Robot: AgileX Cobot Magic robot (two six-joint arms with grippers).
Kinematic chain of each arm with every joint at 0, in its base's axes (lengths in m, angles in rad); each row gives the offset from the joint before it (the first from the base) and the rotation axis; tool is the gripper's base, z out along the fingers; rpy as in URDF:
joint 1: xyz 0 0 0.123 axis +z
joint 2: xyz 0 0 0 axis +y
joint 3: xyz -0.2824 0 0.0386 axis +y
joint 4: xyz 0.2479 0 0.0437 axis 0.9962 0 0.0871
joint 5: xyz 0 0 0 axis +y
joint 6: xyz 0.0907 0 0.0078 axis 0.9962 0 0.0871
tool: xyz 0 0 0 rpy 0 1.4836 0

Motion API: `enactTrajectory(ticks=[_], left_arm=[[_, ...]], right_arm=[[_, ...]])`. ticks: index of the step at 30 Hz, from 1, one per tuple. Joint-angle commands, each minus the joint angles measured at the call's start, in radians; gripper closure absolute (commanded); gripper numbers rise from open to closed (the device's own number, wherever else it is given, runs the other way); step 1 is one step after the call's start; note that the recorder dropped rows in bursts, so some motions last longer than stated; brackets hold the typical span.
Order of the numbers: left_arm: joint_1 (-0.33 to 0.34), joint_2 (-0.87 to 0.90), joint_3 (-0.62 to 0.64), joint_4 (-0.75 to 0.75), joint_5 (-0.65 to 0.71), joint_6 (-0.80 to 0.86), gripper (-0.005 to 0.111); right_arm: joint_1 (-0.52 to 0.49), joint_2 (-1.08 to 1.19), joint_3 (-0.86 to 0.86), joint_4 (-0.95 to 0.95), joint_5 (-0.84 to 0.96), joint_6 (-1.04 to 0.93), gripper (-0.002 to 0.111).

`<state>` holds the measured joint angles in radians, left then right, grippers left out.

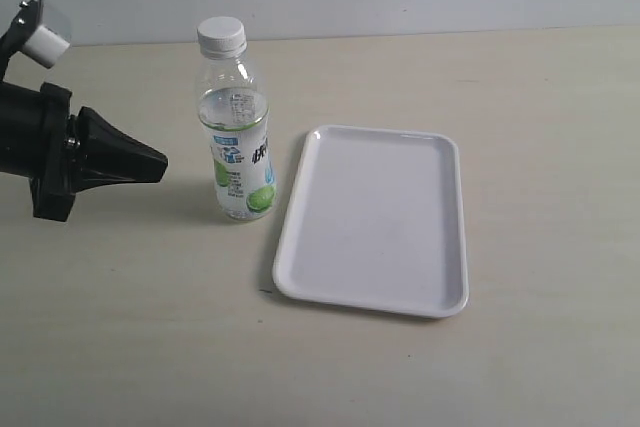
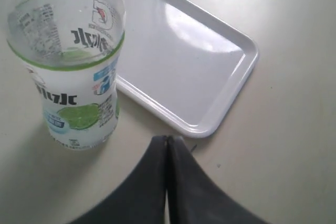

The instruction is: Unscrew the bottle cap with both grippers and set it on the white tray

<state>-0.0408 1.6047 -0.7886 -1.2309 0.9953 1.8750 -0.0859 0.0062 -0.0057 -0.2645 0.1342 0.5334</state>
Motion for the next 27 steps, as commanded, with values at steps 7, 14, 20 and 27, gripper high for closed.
enactTrajectory(ticks=[7,14,20,27], left_arm=[[0.011,-0.019,-0.048,0.141,0.027,-0.397,0.107],[0.0,-0.068,-0.155,0.41,0.142,-1.048,0.107],[0.0,-0.086,-0.169,0.371,0.226,-1.178,0.107],[0.018,-0.088,-0.169,0.387,0.226,-1.113,0.107]], right_arm=[[0.004,-0.006,0.006,-0.003,-0.009,-0.008,0.023],[0.004,-0.006,0.006,-0.003,-0.009,-0.008,0.023],[0.004,-0.006,0.006,-0.003,-0.009,-0.008,0.023],[0.004,-0.006,0.006,-0.003,-0.009,-0.008,0.023]])
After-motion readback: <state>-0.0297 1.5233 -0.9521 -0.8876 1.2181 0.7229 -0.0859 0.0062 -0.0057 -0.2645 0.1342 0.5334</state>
